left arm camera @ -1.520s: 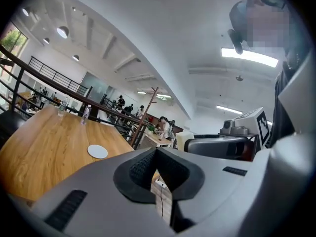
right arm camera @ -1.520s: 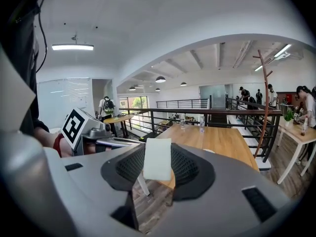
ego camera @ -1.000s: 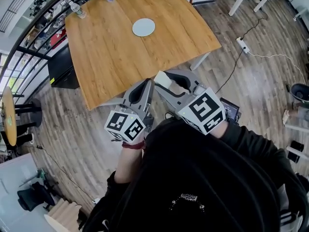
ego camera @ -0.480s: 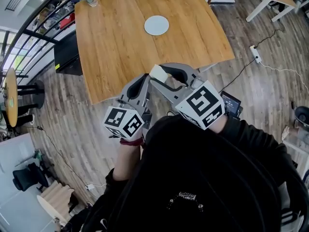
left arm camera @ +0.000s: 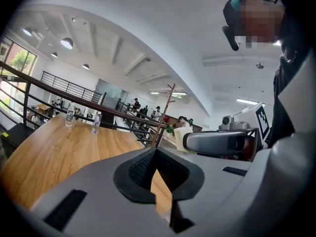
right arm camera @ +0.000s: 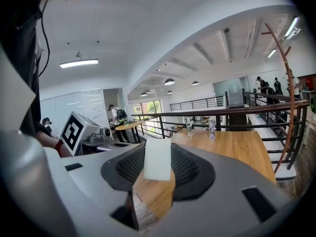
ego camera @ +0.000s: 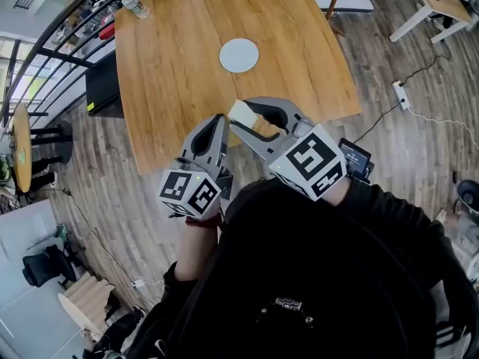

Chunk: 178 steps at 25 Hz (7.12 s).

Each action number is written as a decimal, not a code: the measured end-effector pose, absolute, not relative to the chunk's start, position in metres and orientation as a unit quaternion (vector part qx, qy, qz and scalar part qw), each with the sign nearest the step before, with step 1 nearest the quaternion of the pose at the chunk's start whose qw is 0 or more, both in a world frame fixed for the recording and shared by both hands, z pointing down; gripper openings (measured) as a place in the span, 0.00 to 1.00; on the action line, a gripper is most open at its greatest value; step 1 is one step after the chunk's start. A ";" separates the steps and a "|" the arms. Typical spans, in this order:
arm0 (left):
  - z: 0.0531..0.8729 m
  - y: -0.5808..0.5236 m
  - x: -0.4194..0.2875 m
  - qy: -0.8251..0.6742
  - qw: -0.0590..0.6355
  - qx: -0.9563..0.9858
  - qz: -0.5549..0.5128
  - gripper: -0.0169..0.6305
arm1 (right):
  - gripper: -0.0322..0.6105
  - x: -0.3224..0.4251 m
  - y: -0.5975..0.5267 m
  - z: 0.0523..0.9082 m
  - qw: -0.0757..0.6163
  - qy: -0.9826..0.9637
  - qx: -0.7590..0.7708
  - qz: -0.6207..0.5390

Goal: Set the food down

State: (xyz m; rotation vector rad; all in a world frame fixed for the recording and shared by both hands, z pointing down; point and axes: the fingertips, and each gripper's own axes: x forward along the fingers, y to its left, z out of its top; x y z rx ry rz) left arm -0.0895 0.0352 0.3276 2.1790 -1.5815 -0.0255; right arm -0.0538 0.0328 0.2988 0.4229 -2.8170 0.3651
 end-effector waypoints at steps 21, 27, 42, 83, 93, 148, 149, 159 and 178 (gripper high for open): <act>0.336 -0.025 -0.055 -0.588 0.233 0.774 0.028 0.03 | 0.32 -0.019 -0.030 0.321 0.110 -0.965 0.140 0.194; 0.340 -0.047 -0.051 -0.553 0.232 0.800 0.018 0.03 | 0.32 -0.013 -0.041 0.325 0.125 -0.959 0.174 0.186; 0.329 -0.094 -0.107 -0.510 0.219 0.831 0.013 0.03 | 0.32 -0.077 -0.084 0.313 0.130 -0.957 0.202 0.162; 0.395 -0.126 -0.214 -0.556 0.303 0.773 0.036 0.03 | 0.32 -0.182 -0.161 0.381 0.185 -0.941 0.177 0.222; 0.406 -0.122 -0.215 -0.555 0.309 0.770 0.057 0.03 | 0.32 -0.189 -0.160 0.395 0.197 -0.938 0.171 0.226; 0.448 -0.100 -0.225 -0.578 0.385 0.715 0.079 0.03 | 0.32 -0.176 -0.192 0.511 0.294 -0.900 0.214 0.242; 0.450 -0.100 -0.224 -0.578 0.387 0.714 0.080 0.03 | 0.32 -0.175 -0.193 0.514 0.296 -0.898 0.218 0.242; 0.458 -0.094 -0.215 -0.575 0.394 0.710 0.099 0.03 | 0.32 -0.177 -0.192 0.544 0.310 -0.894 0.215 0.239; 0.460 -0.068 -0.221 -0.601 0.406 0.683 0.088 0.03 | 0.32 -0.179 -0.197 0.625 0.379 -0.873 0.213 0.222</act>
